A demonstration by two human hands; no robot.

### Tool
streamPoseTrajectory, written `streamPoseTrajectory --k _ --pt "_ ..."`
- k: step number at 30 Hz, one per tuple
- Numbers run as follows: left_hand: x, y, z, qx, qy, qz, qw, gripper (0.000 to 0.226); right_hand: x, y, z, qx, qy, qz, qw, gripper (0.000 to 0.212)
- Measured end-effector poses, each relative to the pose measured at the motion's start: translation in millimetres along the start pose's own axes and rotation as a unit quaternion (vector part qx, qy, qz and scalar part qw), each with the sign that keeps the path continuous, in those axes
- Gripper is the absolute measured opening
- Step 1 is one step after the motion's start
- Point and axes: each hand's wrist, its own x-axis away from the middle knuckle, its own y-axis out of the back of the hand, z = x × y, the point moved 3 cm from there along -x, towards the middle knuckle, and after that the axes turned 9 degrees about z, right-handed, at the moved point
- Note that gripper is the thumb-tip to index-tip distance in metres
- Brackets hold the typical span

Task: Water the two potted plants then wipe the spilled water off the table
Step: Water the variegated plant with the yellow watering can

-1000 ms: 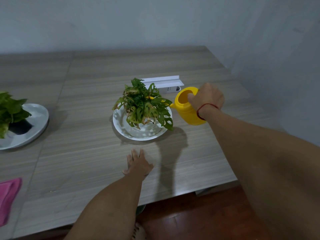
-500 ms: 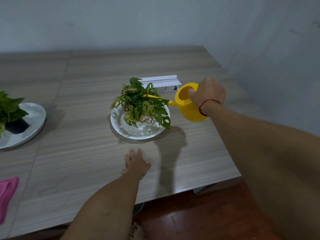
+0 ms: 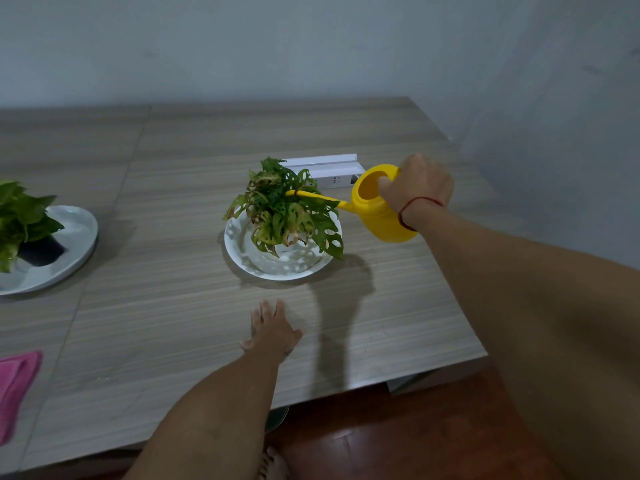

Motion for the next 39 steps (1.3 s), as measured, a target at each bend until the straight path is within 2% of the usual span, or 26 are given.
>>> streamPoseTrajectory --k 15,21,26,39 --pt "7.7 0.7 -1.8 0.002 0.005 0.008 1.000 0.093 -2.5 3.8 19.3 0.029 0.057 -0.007 0.998 0.026" --pt "9.8 -5.3 2.0 0.017 0.042 -0.052 0.998 0.083 -2.4 -14.0 11.2 0.000 0.022 -0.004 1.000 0.031" --pt "-0.3 -14.4 11.6 0.013 0.047 -0.071 0.996 0.081 -8.1 -22.8 6.7 0.001 0.012 -0.010 1.000 0.034" --pt "-6.4 -14.7 15.3 0.030 0.056 -0.014 0.998 0.085 -5.9 -15.3 12.3 0.027 0.059 -0.027 0.998 0.033"
